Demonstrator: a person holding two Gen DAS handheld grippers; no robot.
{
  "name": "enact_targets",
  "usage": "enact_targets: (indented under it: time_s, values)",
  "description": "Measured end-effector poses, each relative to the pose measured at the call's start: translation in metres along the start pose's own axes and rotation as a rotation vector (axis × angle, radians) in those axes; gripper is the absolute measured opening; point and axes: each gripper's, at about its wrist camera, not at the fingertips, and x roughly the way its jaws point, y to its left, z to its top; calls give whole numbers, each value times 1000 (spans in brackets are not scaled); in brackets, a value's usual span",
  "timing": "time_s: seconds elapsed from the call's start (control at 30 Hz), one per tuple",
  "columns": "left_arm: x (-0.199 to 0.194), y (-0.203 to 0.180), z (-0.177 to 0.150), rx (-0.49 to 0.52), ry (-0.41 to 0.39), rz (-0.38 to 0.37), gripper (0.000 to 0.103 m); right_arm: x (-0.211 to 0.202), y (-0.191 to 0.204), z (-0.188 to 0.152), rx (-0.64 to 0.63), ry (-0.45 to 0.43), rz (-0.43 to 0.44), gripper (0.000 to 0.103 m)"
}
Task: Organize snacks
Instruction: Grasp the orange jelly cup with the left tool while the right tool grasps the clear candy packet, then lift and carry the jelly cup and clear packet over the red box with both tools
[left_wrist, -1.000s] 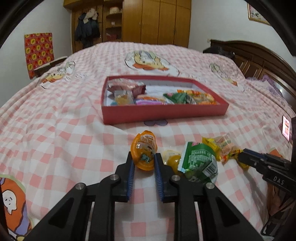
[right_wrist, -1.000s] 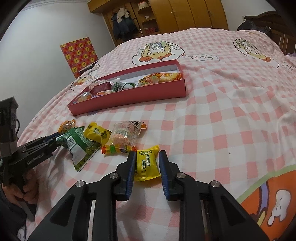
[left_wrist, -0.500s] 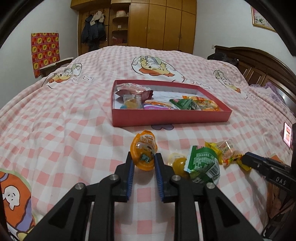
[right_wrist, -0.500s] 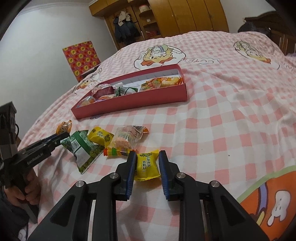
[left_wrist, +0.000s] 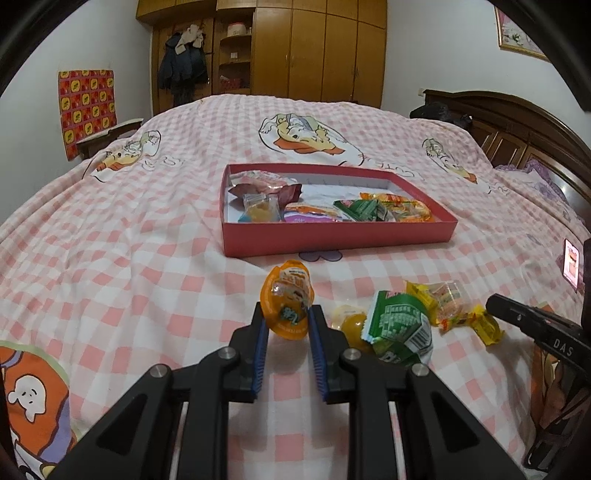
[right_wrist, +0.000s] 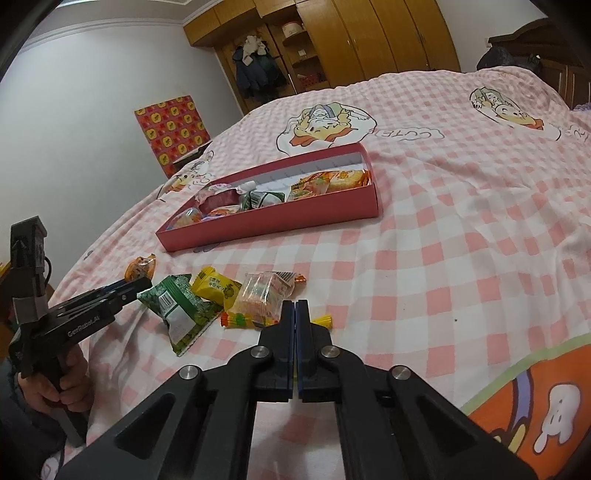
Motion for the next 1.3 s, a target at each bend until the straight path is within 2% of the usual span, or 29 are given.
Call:
enact_targets:
  time_s: [0.2,0.27,0.4,0.47,0.53,0.6,0.63,0.67,0.77,0.87,1.03,1.1,1.23,1.3]
  values:
    - [-1,2,1,-14,-2,-8,22,2,1,1,-18,14,-3,4]
    - [-1,2,0,-15,-3,-12,22,5,13,4,-77,27,-22,21]
    - [-1,4,0,-19,0,-18,22,12,47,11,-238,20,-72,32]
    - [0,4,0,-20,3,-20,22,21,54,15,-261,29,-110,39]
    - [0,4,0,-20,5,-20,22,34,55,15,-257,55,-139,39]
    - [0,4,-1,-20,6,-22,22,51,49,10,-239,123,-167,39]
    - [0,4,-1,-21,7,-23,22,51,47,11,-229,126,-157,38]
    - [1,4,-1,-21,7,-24,22,46,44,12,-213,108,-137,31]
    - [0,4,-1,-19,7,-27,22,38,38,11,-187,85,-114,30]
    - [0,3,-1,-15,8,-29,22,29,39,11,-178,45,-87,30]
    - [-3,3,0,-19,-7,-17,22,13,43,15,-178,-49,-103,30]
    - [-6,4,1,-19,-16,-10,22,7,44,18,-181,-86,-74,30]
    - [-15,4,4,-15,-41,-7,22,-8,57,19,-272,-185,-127,30]
    - [-19,5,6,-15,-51,-7,22,-14,57,22,-258,-206,-79,30]
